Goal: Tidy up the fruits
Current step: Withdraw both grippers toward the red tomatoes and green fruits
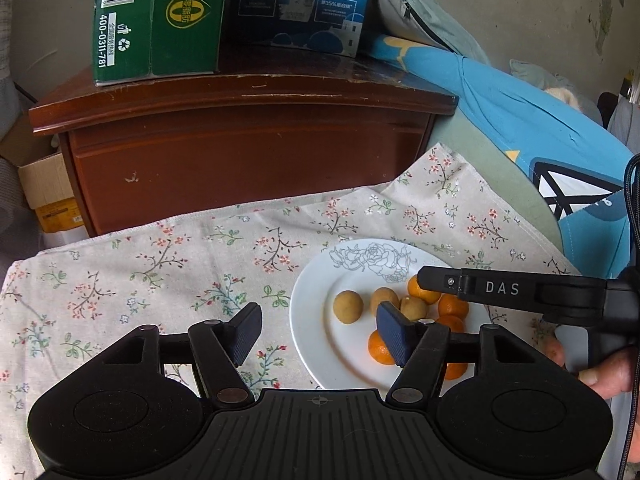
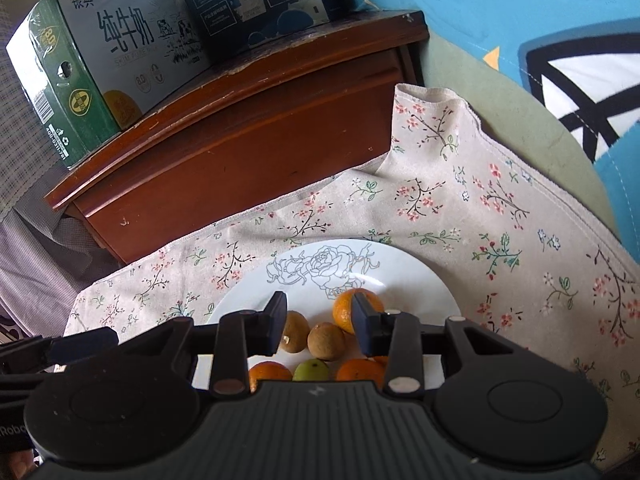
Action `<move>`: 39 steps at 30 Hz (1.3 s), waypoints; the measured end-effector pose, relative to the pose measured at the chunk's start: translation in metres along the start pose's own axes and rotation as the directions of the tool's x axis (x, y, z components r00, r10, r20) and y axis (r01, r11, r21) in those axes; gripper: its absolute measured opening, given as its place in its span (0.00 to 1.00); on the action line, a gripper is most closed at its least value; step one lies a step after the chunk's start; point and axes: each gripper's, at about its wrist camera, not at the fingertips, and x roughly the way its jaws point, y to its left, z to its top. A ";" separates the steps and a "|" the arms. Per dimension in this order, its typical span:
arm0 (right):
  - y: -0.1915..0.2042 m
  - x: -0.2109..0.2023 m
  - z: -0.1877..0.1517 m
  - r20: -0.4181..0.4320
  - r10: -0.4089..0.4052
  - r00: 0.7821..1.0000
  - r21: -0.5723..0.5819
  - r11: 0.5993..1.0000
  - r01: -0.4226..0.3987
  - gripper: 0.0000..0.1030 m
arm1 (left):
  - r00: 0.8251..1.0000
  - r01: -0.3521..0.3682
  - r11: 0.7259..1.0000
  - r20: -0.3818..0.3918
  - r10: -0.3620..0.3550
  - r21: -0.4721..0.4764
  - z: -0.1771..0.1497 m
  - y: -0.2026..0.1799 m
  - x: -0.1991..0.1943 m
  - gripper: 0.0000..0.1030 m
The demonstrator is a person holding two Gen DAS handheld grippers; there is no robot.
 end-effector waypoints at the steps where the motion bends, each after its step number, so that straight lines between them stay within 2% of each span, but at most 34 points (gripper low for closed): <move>1: 0.001 -0.002 -0.001 -0.001 0.002 1.000 -0.001 1.000 -0.002 0.36 | 1.000 -0.008 1.000 -0.002 0.008 0.002 0.000 0.001 -0.002 0.64; 12: 0.016 -0.023 -0.025 -0.036 0.041 0.999 0.000 0.999 -0.041 0.36 | 0.995 -0.090 0.995 -0.026 0.091 0.034 -0.005 0.016 -0.032 0.69; 15: 0.025 -0.030 -0.036 -0.052 0.057 0.997 -0.022 0.998 -0.058 0.36 | 0.994 -0.108 0.993 -0.029 0.109 0.038 -0.010 0.022 -0.041 0.74; 24: 0.042 -0.046 -0.069 -0.091 0.110 0.990 -0.017 0.994 -0.112 0.36 | 0.988 -0.148 0.988 -0.029 0.149 0.037 -0.028 0.033 -0.060 0.75; 31: 0.050 -0.042 -0.087 -0.143 0.145 0.979 -0.012 0.989 -0.148 0.36 | 0.983 -0.174 0.985 -0.061 0.174 0.010 -0.038 0.042 -0.060 0.76; 39: 0.064 -0.027 -0.102 -0.201 0.147 0.969 -0.069 0.984 -0.164 0.36 | 0.978 -0.198 0.979 -0.069 0.196 -0.036 -0.037 0.052 -0.057 0.77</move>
